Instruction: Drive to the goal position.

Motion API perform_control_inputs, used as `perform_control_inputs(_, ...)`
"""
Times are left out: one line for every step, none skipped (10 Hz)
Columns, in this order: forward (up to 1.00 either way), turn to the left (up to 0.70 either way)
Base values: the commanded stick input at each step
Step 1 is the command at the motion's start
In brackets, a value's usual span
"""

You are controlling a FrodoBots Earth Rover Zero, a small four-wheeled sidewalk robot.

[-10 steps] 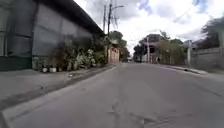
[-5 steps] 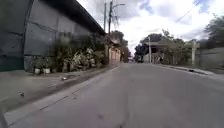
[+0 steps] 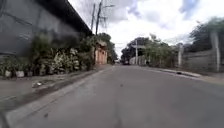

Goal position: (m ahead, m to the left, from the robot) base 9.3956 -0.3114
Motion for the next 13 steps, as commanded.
perform_control_inputs(1.0, 0.0)
perform_control_inputs(1.0, 0.0)
perform_control_inputs(1.0, 0.0)
perform_control_inputs(1.0, 0.0)
perform_control_inputs(1.0, 0.0)
perform_control_inputs(1.0, 0.0)
perform_control_inputs(1.0, 0.0)
perform_control_inputs(1.0, 0.0)
perform_control_inputs(1.0, 0.0)
perform_control_inputs(1.0, 0.0)
perform_control_inputs(1.0, 0.0)
perform_control_inputs(1.0, 0.0)
perform_control_inputs(1.0, 0.0)
